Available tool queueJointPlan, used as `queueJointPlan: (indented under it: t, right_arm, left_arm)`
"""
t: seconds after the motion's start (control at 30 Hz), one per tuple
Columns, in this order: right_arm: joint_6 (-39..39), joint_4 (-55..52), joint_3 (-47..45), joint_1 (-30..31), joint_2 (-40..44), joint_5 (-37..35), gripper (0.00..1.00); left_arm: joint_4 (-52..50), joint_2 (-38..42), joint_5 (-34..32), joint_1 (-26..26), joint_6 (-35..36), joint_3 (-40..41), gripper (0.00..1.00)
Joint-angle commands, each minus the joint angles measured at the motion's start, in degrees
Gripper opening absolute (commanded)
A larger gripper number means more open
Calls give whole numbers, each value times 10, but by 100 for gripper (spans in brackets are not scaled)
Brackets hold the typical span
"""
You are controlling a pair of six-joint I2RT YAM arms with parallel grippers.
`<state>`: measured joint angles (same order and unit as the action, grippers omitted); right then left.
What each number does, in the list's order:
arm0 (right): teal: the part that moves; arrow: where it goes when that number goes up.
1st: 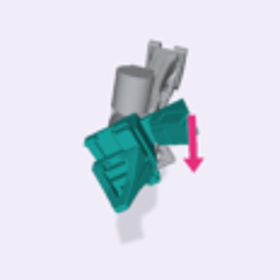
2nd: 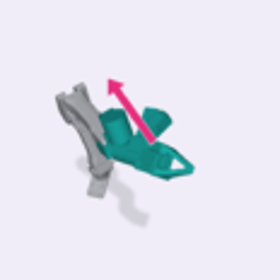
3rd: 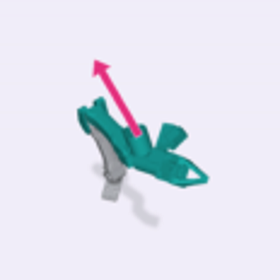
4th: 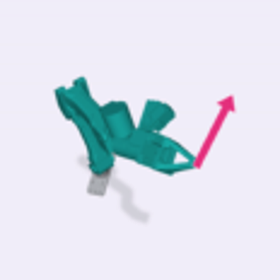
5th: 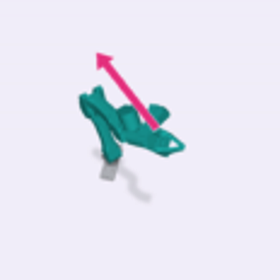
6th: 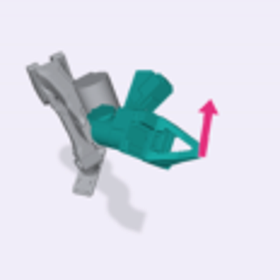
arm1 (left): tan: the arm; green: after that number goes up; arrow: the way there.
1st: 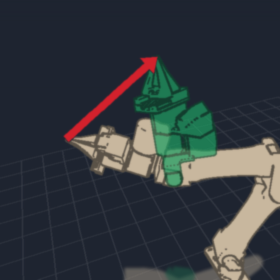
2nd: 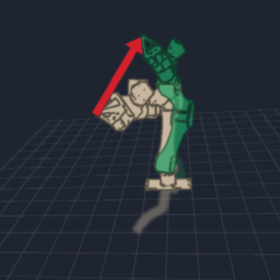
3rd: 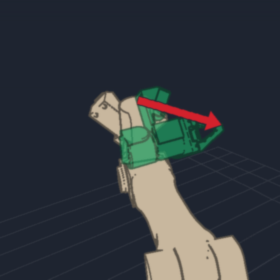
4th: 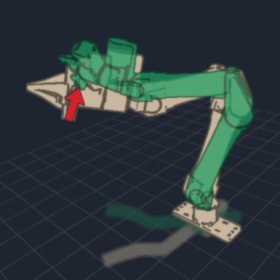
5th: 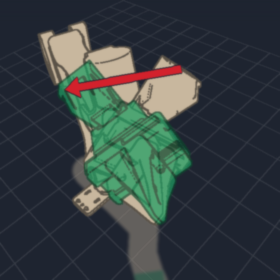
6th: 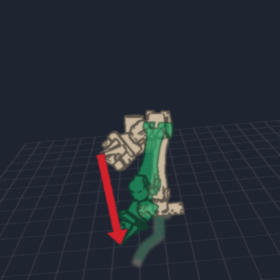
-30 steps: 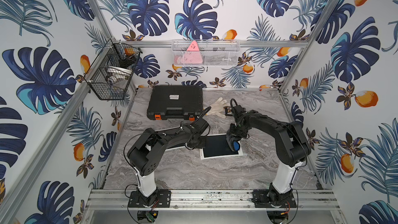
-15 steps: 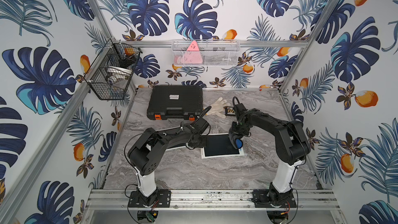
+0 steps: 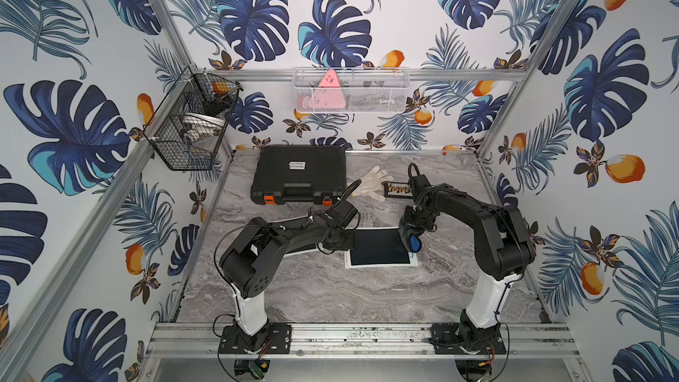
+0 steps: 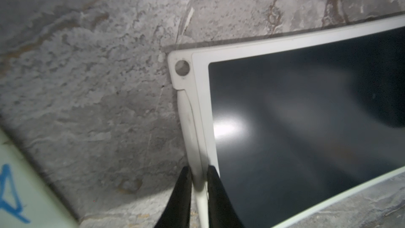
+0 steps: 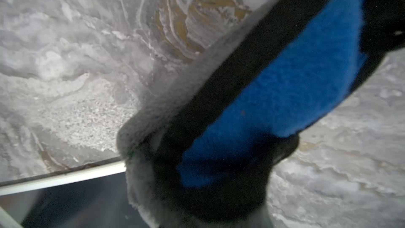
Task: Wipe the drawing tablet
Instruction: Wipe the dirt from the drawing tablet.
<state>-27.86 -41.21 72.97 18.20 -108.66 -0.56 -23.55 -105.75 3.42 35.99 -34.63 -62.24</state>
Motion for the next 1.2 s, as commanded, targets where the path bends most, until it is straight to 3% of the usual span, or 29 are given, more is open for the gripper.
queueJointPlan:
  t: [0.0,0.13,0.33,0.4,0.67,0.87,0.93,1.17]
  right_arm:
    - [10,-39,16,53,-15,0,0]
    - [-30,-38,34,90,-41,18,0]
    - [-12,-55,-21,-20,-2,-9,0]
    - [3,-57,-31,-31,13,-21,0]
    - [-44,-58,19,89,-34,16,0]
    - [-25,-58,-46,-31,21,-4,0]
    - [-11,-61,-50,-42,38,-11,0]
    - [-47,-55,-12,69,-13,19,0]
  left_arm:
    - [-68,-25,-34,0,8,13,18]
    - [-68,-30,-34,0,6,12,18]
    - [-72,-31,-38,0,6,13,17]
    - [-72,-31,-39,0,5,13,17]
    - [-77,-39,-44,0,7,12,17]
    - [-85,-44,-47,1,8,7,18]
    - [-85,-45,-46,3,7,7,20]
    - [-102,-57,-58,8,14,-1,26]
